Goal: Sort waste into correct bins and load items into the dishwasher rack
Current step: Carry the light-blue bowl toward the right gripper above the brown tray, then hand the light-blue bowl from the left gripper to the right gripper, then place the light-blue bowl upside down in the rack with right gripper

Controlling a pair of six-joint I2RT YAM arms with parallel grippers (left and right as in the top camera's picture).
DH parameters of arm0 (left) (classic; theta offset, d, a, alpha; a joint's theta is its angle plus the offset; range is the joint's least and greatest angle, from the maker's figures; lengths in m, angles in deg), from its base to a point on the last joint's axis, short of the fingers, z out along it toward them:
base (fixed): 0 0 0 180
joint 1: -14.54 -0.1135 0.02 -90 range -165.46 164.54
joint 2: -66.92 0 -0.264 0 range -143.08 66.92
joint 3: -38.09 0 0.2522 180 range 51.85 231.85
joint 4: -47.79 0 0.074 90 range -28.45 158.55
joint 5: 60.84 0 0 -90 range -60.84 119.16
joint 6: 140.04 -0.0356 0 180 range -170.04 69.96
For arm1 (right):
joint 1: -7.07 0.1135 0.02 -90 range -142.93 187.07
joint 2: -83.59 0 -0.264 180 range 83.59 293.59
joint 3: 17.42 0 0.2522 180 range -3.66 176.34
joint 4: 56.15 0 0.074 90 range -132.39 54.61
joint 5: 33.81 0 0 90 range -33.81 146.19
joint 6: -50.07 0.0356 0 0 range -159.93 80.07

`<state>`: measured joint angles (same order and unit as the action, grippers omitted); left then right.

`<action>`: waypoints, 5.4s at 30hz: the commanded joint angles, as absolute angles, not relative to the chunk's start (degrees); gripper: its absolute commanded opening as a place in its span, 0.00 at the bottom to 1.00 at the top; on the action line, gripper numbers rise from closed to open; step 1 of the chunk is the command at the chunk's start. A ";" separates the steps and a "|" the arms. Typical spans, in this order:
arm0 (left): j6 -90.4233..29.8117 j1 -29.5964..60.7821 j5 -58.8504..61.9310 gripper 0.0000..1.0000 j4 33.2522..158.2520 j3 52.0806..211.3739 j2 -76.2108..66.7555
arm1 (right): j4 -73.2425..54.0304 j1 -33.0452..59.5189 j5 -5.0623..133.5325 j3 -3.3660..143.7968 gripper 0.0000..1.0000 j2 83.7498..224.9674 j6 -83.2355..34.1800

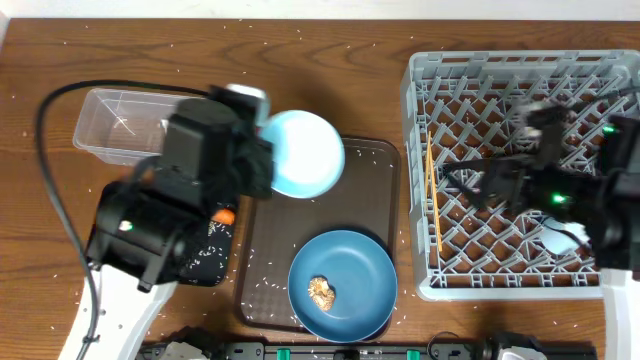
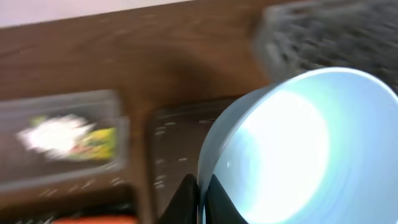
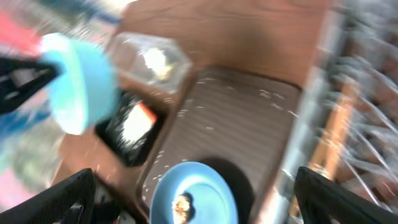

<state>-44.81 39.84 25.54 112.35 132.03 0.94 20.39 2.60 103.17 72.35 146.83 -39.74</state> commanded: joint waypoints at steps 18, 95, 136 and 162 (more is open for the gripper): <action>-48.55 52.06 22.09 0.06 105.34 132.34 -1.22 | 5.84 36.68 71.11 72.72 0.75 154.39 -27.50; -48.55 53.90 26.61 0.54 103.74 132.34 -1.13 | 12.15 17.53 -21.13 72.70 0.01 175.09 -14.26; -48.55 53.90 26.61 0.54 106.39 132.34 -1.18 | -7.23 21.53 -22.61 72.67 0.44 197.76 -41.10; -53.16 53.83 27.27 0.66 106.45 132.34 -0.67 | -0.96 25.92 32.16 72.81 0.77 181.89 -37.97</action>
